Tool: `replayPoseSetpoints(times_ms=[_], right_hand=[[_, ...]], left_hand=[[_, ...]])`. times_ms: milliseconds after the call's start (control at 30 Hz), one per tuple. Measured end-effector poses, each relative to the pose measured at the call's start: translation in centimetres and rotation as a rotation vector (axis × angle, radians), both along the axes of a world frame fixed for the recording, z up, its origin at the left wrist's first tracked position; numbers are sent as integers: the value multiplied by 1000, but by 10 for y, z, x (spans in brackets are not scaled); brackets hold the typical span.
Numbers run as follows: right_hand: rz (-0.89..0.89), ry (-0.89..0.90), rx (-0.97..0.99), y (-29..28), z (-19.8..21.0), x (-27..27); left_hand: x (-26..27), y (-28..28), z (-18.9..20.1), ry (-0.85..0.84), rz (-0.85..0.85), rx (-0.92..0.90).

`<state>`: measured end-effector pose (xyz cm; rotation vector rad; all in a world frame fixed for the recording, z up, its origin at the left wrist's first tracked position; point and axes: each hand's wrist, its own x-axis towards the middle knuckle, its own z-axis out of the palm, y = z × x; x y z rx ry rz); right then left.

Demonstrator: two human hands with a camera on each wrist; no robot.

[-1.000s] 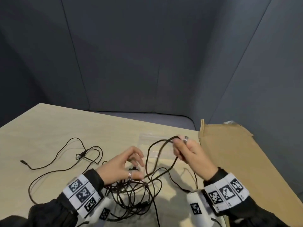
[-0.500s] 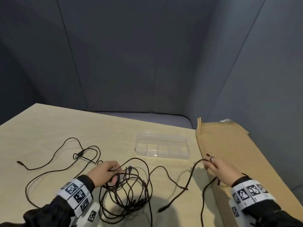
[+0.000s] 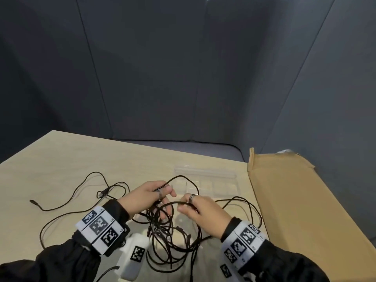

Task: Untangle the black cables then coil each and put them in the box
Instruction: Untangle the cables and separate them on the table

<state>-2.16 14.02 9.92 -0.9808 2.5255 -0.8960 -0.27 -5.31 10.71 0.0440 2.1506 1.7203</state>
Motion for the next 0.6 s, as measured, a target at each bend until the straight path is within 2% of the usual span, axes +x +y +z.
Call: replayPoseSetpoints(times_ms=[100, 267, 433, 500, 600], right_hand=[[-52, 44, -123, 9, 19, -12], [-160, 222, -262, 42, 59, -17], [-275, 210, -480, 57, 80, -8], [-295, 196, -553, 59, 84, -5], [-388, 161, -692, 68, 85, -9]], left_hand=[[2, -4, -6, 81, -103, -39], [1, -8, -14, 212, -130, -197], [-10, 8, -6, 416, -140, -331], [-15, 11, -5, 415, -91, -275], [-17, 8, -9, 304, 44, -118]])
